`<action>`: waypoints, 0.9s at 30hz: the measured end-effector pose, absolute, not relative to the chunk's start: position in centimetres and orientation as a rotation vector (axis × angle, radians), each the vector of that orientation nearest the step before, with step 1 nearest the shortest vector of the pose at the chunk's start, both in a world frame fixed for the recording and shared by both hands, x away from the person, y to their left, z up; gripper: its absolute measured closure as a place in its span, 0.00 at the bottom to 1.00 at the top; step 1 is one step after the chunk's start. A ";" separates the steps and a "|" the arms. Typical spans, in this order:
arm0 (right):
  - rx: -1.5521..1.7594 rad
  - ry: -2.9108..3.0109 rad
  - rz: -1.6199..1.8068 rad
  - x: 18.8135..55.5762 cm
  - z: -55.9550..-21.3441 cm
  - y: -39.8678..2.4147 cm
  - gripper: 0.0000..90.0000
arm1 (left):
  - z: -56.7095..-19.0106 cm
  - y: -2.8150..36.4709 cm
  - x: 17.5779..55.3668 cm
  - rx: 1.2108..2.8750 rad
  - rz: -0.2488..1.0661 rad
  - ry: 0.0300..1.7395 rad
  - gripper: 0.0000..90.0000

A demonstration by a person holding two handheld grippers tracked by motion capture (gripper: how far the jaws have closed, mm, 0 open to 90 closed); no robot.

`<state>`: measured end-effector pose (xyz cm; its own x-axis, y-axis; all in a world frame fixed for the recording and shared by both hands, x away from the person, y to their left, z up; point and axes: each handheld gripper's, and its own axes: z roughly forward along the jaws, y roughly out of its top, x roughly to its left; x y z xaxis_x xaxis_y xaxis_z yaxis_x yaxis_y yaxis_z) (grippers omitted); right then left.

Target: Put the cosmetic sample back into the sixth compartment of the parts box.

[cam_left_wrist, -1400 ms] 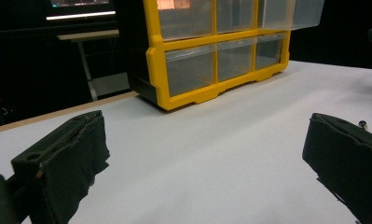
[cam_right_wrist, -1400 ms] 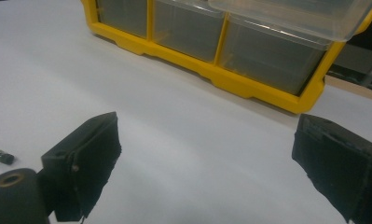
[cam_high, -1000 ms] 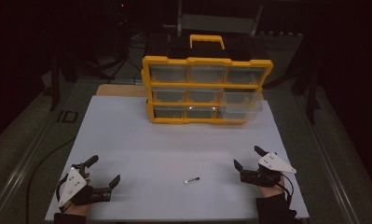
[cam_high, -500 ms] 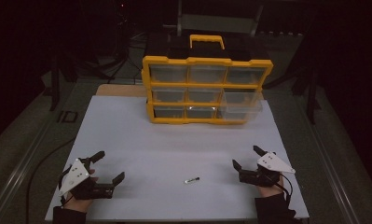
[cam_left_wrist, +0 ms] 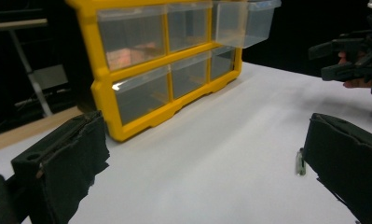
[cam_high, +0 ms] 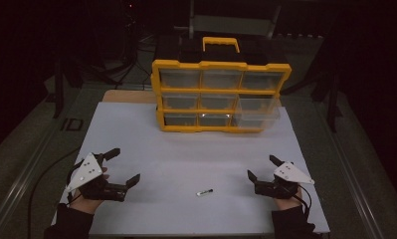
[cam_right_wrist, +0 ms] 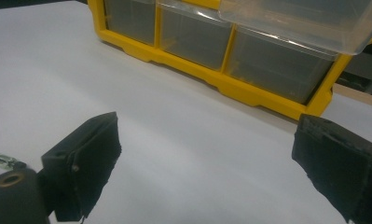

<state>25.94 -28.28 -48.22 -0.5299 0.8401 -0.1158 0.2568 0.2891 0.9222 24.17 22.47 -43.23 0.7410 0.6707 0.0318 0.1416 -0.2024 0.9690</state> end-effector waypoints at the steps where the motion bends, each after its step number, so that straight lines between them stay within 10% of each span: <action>1: 0.980 1.949 1.231 25.9 -48.2 -28.3 0.08 | -42.8 22.0 24.5 1.753 0.537 0.631 0.00; 27: 0.979 1.948 1.247 25.9 -48.1 -28.2 0.08 | -40.4 14.0 26.7 1.861 0.346 0.408 0.00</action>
